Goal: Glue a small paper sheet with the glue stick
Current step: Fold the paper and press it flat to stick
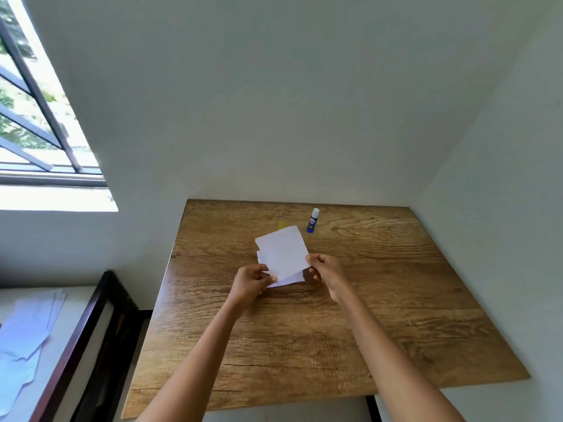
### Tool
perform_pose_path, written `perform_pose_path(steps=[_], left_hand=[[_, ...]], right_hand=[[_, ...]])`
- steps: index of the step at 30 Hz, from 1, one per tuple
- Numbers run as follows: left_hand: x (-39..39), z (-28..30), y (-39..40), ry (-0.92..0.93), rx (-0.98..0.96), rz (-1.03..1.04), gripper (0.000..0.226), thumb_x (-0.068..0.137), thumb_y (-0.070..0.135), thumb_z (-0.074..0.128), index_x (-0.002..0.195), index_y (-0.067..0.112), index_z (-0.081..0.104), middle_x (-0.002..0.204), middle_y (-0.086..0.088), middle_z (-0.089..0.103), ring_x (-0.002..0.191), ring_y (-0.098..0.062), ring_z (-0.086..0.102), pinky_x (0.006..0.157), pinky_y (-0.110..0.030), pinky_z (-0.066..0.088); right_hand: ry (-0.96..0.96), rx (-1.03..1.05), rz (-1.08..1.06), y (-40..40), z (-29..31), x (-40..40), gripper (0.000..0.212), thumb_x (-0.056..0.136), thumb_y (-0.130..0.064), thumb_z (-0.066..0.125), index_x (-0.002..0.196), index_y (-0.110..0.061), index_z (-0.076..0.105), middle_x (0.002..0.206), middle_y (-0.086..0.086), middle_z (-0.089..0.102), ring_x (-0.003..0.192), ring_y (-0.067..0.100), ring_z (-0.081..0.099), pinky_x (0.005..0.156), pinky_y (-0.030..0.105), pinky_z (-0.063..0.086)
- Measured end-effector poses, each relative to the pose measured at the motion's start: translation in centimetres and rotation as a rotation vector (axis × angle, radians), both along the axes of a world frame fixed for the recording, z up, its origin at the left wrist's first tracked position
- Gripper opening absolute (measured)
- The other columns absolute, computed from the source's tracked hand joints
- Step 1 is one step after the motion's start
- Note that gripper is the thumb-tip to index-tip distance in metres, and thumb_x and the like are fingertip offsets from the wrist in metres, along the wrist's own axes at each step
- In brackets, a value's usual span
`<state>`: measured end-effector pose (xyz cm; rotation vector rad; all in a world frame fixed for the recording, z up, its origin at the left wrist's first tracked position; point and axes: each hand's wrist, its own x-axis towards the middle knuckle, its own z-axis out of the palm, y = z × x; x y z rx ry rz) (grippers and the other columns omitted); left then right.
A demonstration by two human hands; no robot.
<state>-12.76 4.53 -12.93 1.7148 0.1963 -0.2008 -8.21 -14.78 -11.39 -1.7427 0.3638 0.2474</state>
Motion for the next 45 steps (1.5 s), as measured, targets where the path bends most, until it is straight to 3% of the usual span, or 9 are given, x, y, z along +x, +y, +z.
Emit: perform_pose_path(steps=[4, 10, 16, 21, 25, 29, 33, 45], left_hand=[[0.7, 0.0, 0.9, 0.063, 0.025, 0.039, 0.014, 0.087, 0.019, 0.065, 0.097, 0.008, 0.067, 0.058, -0.006, 0.059, 0.047, -0.012, 0.051, 0.044, -0.020, 0.044], [1.9, 0.4, 1.0, 0.068, 0.021, 0.150, 0.007, 0.088, 0.011, 0.062, 0.090, 0.008, 0.068, 0.058, -0.010, 0.061, 0.036, -0.007, 0.051, 0.037, -0.020, 0.044], [2.0, -0.2, 0.5, 0.082, 0.052, 0.216, 0.008, 0.086, 0.008, 0.063, 0.092, 0.013, 0.064, 0.062, -0.009, 0.062, 0.042, -0.016, 0.049, 0.040, -0.025, 0.045], [1.8, -0.5, 0.2, 0.076, 0.150, 0.243, 0.020, 0.083, 0.011, 0.065, 0.099, 0.018, 0.056, 0.080, -0.002, 0.064, 0.047, -0.014, 0.051, 0.036, -0.023, 0.039], [1.6, -0.4, 0.2, 0.073, 0.230, 0.215, 0.021, 0.080, 0.016, 0.067, 0.095, 0.022, 0.055, 0.086, 0.001, 0.063, 0.058, -0.017, 0.057, 0.047, -0.025, 0.041], [1.5, -0.4, 0.1, 0.070, 0.242, 0.225, 0.019, 0.079, 0.017, 0.067, 0.094, 0.022, 0.057, 0.094, 0.000, 0.067, 0.086, -0.030, 0.066, 0.062, -0.037, 0.049], [1.5, -0.4, 0.0, 0.081, 0.249, 0.226, 0.019, 0.079, 0.018, 0.068, 0.095, 0.021, 0.058, 0.094, 0.000, 0.068, 0.090, -0.030, 0.066, 0.073, -0.044, 0.055], [1.7, -0.2, 0.0, 0.092, 0.298, 0.231, 0.017, 0.080, 0.015, 0.066, 0.090, 0.023, 0.056, 0.095, -0.006, 0.069, 0.085, -0.030, 0.067, 0.065, -0.039, 0.054]], right_hand=[[0.031, -0.034, 0.014, 0.1, -0.8, 0.5, 0.015, 0.092, -0.018, 0.057, 0.100, -0.007, 0.064, 0.070, -0.001, 0.058, 0.059, 0.006, 0.050, 0.045, 0.014, 0.042], [0.033, -0.005, -0.041, 0.4, -2.0, 0.0, 0.014, 0.091, -0.015, 0.059, 0.100, -0.005, 0.063, 0.071, 0.002, 0.062, 0.059, 0.009, 0.055, 0.047, 0.015, 0.046], [-0.030, -0.067, -0.035, 0.5, -1.9, 0.2, 0.012, 0.090, -0.015, 0.060, 0.097, -0.006, 0.064, 0.072, 0.002, 0.063, 0.058, 0.009, 0.057, 0.047, 0.017, 0.047], [-0.033, -0.101, -0.019, 0.4, -2.2, 0.0, 0.007, 0.089, -0.014, 0.060, 0.089, -0.008, 0.063, 0.071, 0.002, 0.063, 0.057, 0.008, 0.057, 0.046, 0.016, 0.047], [-0.040, -0.124, -0.029, 0.5, -2.5, -0.4, 0.006, 0.088, -0.015, 0.062, 0.087, -0.010, 0.063, 0.071, 0.001, 0.063, 0.057, 0.009, 0.058, 0.046, 0.016, 0.047], [-0.046, -0.150, -0.029, 0.7, -2.4, -0.5, 0.008, 0.088, -0.016, 0.062, 0.088, -0.009, 0.065, 0.070, 0.000, 0.063, 0.055, 0.008, 0.058, 0.044, 0.014, 0.047], [-0.047, -0.171, -0.032, 0.8, -2.4, -0.6, 0.008, 0.088, -0.015, 0.062, 0.089, -0.008, 0.066, 0.072, -0.001, 0.064, 0.057, 0.009, 0.059, 0.049, 0.018, 0.050], [-0.022, -0.249, -0.012, 1.2, -1.9, -0.4, 0.009, 0.088, -0.014, 0.062, 0.087, -0.006, 0.065, 0.068, 0.001, 0.063, 0.055, 0.010, 0.059, 0.051, 0.019, 0.049]])
